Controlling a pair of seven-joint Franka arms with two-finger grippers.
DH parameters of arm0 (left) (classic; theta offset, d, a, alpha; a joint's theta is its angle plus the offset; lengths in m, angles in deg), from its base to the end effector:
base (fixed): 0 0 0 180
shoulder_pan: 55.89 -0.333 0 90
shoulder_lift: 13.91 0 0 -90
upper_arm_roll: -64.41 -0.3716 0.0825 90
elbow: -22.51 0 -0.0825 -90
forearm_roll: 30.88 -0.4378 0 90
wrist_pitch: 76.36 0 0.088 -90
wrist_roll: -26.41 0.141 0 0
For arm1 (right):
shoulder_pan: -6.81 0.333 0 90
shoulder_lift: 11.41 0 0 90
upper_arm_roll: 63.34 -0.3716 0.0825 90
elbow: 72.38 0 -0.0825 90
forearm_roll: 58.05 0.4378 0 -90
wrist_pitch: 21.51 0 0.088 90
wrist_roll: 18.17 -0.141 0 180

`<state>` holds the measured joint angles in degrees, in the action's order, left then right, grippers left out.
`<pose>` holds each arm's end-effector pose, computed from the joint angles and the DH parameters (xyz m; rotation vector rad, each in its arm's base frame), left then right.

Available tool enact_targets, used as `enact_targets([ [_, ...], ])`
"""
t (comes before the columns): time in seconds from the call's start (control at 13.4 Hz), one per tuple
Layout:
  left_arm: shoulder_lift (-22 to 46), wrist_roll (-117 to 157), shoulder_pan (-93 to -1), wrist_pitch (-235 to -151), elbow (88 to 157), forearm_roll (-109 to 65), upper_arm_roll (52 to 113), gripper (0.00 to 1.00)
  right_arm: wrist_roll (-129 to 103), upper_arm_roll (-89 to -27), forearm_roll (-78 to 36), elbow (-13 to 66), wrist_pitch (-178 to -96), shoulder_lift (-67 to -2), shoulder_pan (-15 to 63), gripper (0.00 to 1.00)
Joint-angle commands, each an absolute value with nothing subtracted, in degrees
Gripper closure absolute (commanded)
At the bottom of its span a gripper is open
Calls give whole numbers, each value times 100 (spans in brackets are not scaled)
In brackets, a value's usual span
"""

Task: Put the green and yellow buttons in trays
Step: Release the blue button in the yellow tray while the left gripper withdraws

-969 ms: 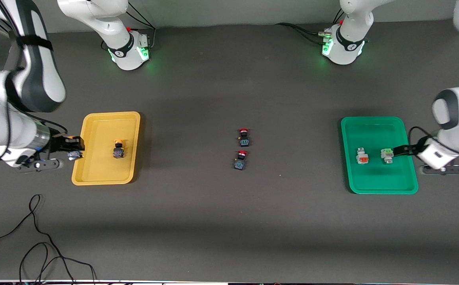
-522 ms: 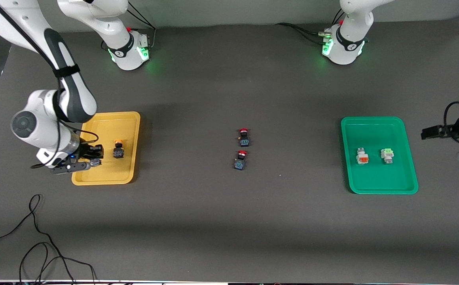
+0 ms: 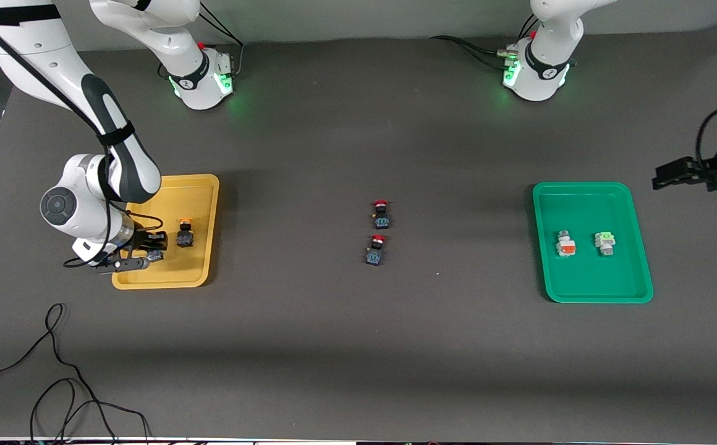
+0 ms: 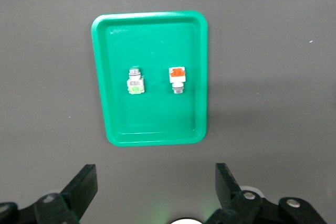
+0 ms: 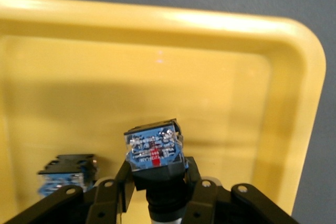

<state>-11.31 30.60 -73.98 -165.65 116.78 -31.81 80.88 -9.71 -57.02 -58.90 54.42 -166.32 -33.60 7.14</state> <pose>0.6116 0.0229 0.5797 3.1308 -0.0725 -0.2045 0.5874 -0.0639 0.1676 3.0972 0.0963 -0.1187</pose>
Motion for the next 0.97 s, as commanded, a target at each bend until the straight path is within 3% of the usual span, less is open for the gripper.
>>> enact_targets([
  [0.0,-1312,2677,-6690,-16469,11690,-3149,7699,0,-1550,-5710,-5779,5514,-16496,-3417,716,100],
  [0.22,-1391,2572,-5933,-16460,11681,-3149,7198,0,-1738,-5701,-5788,5488,-16319,-3417,716,100],
  [0.3,-1417,2527,-5880,-16460,11681,-3149,7179,0,-1703,-5710,-5849,5471,-16319,-3443,716,83],
  [0.37,-1469,2518,-5809,-16460,11699,-3140,7144,0,-1685,-5710,-5867,5471,-16310,-3452,724,2],
  [0.6,-1540,2413,-5344,-16460,11699,-3105,6732,0,-1737,-5736,-5858,5121,-15603,-3111,716,0],
  [0.89,-1584,2421,-5396,-16425,11699,-2991,6722,0,-1764,-6060,-5814,2997,-12774,-3022,760,0],
])
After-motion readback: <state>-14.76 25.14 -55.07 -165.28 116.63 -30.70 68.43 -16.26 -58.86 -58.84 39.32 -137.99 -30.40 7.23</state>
